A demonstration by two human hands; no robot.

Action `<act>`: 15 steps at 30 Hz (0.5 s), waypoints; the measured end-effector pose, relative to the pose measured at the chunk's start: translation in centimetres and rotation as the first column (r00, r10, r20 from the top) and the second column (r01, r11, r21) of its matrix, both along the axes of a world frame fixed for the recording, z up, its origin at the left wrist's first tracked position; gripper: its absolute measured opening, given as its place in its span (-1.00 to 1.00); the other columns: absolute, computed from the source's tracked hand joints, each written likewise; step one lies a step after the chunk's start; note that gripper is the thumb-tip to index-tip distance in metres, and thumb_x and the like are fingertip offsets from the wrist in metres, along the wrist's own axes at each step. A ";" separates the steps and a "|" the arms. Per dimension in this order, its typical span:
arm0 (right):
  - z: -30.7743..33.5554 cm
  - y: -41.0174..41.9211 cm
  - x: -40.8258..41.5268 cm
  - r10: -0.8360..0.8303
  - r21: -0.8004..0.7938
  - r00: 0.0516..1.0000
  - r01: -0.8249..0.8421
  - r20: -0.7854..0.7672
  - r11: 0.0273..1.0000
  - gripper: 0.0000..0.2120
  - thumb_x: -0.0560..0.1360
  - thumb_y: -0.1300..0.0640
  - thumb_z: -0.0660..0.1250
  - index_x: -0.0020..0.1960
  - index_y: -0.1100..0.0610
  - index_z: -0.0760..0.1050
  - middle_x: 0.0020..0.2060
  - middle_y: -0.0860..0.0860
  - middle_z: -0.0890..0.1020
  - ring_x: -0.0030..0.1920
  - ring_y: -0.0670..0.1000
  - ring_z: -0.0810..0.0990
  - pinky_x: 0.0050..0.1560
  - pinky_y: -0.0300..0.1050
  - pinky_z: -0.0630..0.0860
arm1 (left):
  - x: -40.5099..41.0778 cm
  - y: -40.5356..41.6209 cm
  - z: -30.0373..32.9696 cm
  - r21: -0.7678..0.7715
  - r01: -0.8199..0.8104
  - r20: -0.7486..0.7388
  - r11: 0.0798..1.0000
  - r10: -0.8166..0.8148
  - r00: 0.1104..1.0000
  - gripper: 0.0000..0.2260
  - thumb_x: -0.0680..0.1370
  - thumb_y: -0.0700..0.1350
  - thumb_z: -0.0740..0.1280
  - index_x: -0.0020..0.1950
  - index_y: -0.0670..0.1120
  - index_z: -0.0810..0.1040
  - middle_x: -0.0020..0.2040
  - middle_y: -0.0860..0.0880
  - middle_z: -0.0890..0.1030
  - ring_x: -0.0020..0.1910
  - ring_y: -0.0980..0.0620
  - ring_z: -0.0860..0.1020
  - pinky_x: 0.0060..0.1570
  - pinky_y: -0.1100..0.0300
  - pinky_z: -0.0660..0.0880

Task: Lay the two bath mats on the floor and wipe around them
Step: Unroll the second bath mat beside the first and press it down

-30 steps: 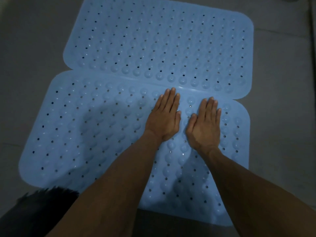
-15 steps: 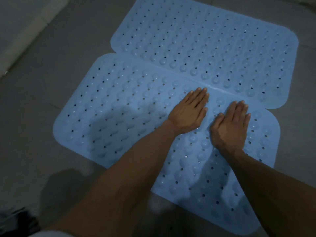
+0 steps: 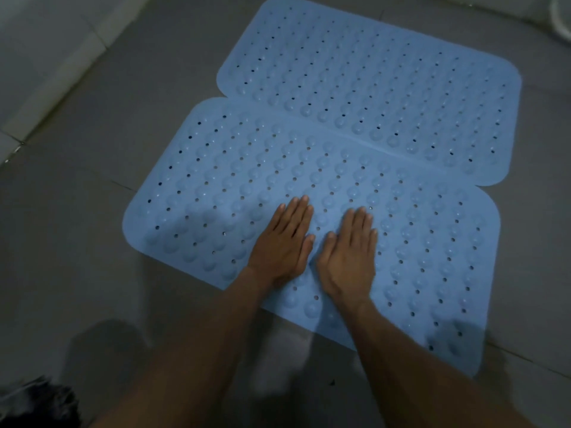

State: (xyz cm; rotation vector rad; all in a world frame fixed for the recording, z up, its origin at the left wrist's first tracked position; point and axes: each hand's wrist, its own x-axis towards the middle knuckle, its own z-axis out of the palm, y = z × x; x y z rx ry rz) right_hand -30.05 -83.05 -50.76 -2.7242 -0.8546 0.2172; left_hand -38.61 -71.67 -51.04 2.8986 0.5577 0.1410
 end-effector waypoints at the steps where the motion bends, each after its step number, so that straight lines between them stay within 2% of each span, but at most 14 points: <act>1: -0.3 0.1 -0.9 -0.023 -0.001 1.000 0.023 -0.004 1.000 -0.40 0.68 -0.01 -0.07 0.62 0.25 -0.04 0.62 0.17 0.00 0.63 0.10 -0.10 0.60 0.06 -0.18 | -0.3 0.1 -0.1 -0.013 -0.009 0.004 1.000 0.009 1.000 -0.49 0.66 -0.01 -0.01 0.52 -0.28 0.21 0.54 -0.23 0.19 0.55 -0.15 0.12 0.51 -0.09 0.13; 7: -1.0 0.0 -1.6 -0.043 -0.020 0.998 0.044 0.055 0.999 -0.39 0.67 -0.05 -0.09 0.63 0.22 -0.05 0.62 0.14 -0.01 0.63 0.07 -0.11 0.61 0.05 -0.16 | -0.5 0.3 -0.7 -0.051 -0.044 0.025 0.998 0.045 0.999 -0.49 0.66 -0.03 -0.01 0.54 -0.26 0.15 0.56 -0.21 0.13 0.57 -0.11 0.05 0.53 -0.09 0.07; 15: -1.2 0.1 -1.7 -0.056 -0.057 0.997 0.059 0.054 0.997 -0.38 0.67 -0.05 -0.11 0.64 0.21 -0.13 0.63 0.13 -0.07 0.62 0.04 -0.18 0.61 0.06 -0.15 | -0.5 0.2 -0.1 -0.099 -0.064 0.001 0.993 0.064 0.998 -0.50 0.66 -0.04 -0.04 0.55 -0.25 0.14 0.57 -0.20 0.11 0.58 -0.10 0.02 0.52 -0.09 0.08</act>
